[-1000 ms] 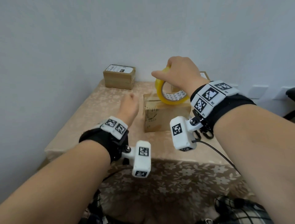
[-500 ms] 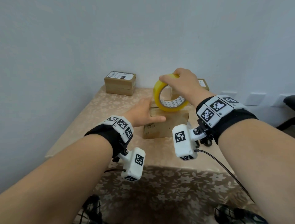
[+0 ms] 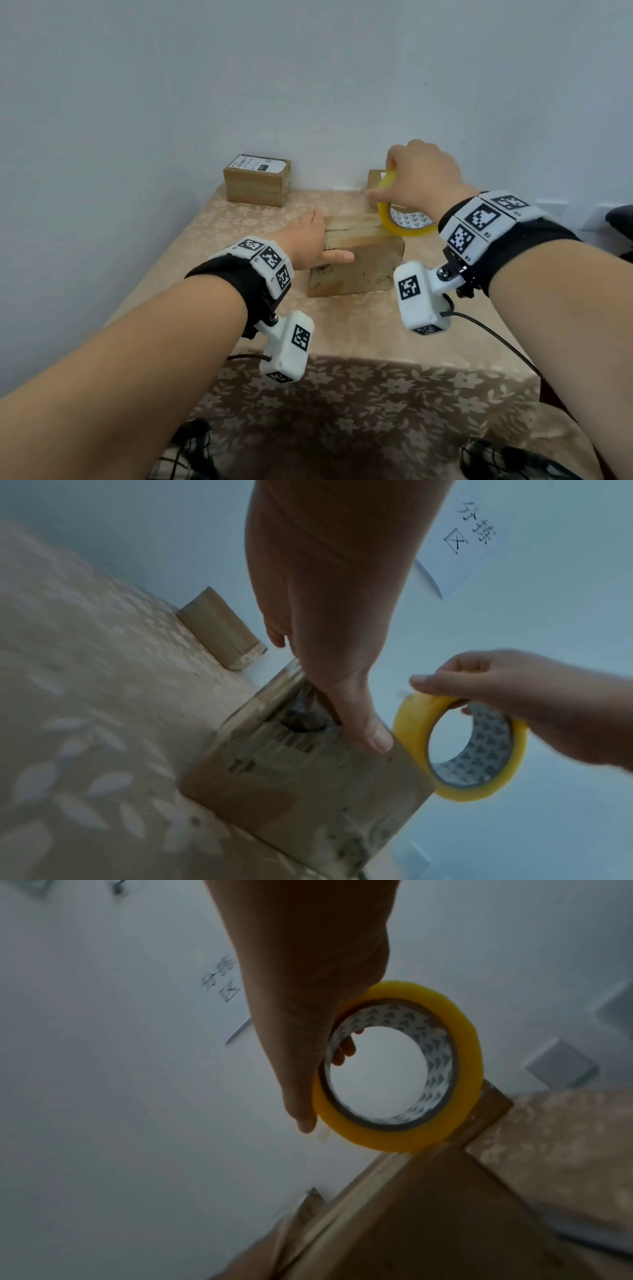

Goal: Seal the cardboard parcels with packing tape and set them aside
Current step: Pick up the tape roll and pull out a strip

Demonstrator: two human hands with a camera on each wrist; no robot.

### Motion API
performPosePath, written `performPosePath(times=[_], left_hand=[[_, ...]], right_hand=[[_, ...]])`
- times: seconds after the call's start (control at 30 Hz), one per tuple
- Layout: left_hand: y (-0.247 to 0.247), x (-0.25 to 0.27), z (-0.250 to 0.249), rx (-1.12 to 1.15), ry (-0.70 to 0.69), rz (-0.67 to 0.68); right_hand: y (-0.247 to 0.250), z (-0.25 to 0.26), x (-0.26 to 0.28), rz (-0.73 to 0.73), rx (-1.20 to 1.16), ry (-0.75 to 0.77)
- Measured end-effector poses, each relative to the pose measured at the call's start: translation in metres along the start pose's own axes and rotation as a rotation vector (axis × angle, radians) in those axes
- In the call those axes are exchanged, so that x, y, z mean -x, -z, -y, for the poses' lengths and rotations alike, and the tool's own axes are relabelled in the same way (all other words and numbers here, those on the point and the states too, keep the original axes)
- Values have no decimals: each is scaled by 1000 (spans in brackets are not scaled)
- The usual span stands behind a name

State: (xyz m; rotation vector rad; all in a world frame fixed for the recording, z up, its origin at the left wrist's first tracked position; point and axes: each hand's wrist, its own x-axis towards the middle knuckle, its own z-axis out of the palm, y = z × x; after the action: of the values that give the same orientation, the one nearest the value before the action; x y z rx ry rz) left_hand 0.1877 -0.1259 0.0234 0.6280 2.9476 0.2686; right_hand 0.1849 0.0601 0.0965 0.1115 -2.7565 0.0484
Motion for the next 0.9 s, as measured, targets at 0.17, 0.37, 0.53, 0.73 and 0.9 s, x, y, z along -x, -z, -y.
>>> performPosePath(times=[0.17, 0.37, 0.53, 0.73, 0.9], left_hand=[[3, 9, 0, -188, -179, -257], [-6, -2, -12, -358, -127, -135], [-7, -22, -27, -246, -65, 24], [-8, -28, -24, -225, -23, -112], [15, -15, 1, -287, -102, -104]], right_hand=[[-3, -9, 0, 11, -30, -47], [-2, 4, -7, 51, 13, -4], [0, 14, -12, 59, -31, 4], [5, -6, -10, 135, -133, -98], [11, -5, -6, 168, -450, -206]])
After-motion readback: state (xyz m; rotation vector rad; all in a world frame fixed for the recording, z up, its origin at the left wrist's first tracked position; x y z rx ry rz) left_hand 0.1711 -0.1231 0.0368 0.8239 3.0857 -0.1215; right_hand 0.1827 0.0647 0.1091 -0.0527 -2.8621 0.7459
